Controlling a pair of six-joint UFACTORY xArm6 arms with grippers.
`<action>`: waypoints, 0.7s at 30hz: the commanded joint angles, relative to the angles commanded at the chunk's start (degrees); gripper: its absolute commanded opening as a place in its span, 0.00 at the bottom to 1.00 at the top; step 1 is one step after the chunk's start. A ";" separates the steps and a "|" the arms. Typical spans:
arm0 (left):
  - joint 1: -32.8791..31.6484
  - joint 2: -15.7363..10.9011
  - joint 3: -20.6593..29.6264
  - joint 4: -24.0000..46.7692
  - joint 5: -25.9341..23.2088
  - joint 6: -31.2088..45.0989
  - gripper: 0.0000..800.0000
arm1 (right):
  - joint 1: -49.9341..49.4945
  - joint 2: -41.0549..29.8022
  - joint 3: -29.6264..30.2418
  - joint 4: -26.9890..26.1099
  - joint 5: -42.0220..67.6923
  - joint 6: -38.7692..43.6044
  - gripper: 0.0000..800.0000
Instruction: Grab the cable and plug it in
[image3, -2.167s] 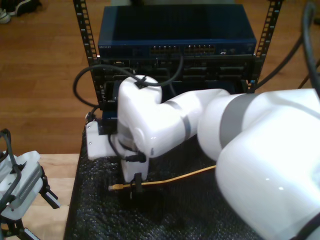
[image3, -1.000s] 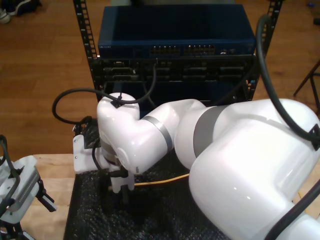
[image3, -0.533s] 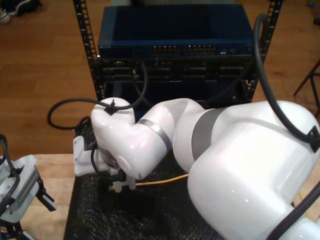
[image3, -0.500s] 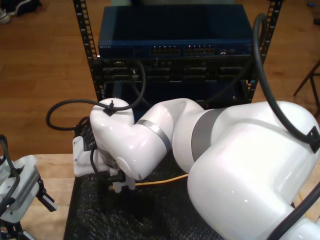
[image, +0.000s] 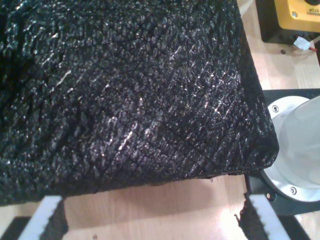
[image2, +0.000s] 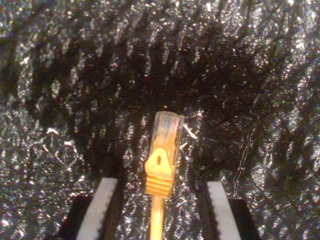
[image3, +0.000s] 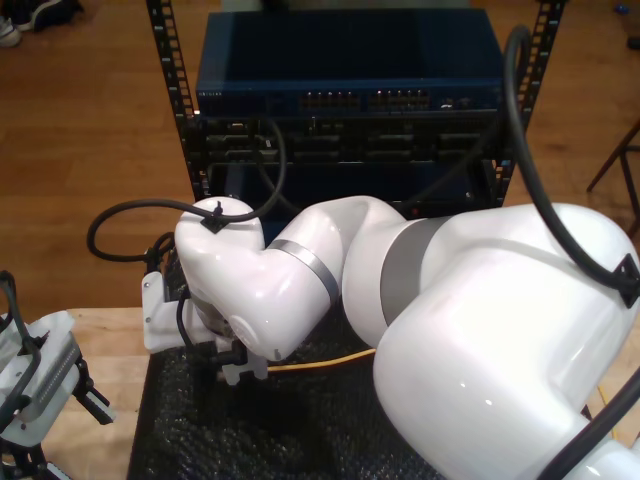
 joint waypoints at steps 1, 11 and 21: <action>0.00 -0.09 0.00 0.00 0.00 0.00 1.00 | 0.09 0.00 0.00 0.00 0.00 0.00 0.45; 0.00 0.00 0.00 0.00 0.00 0.00 1.00 | 0.53 0.09 0.18 0.00 0.00 0.70 0.36; 0.00 0.00 0.00 0.00 0.00 0.00 1.00 | 0.53 0.00 0.18 -0.09 0.00 0.70 0.30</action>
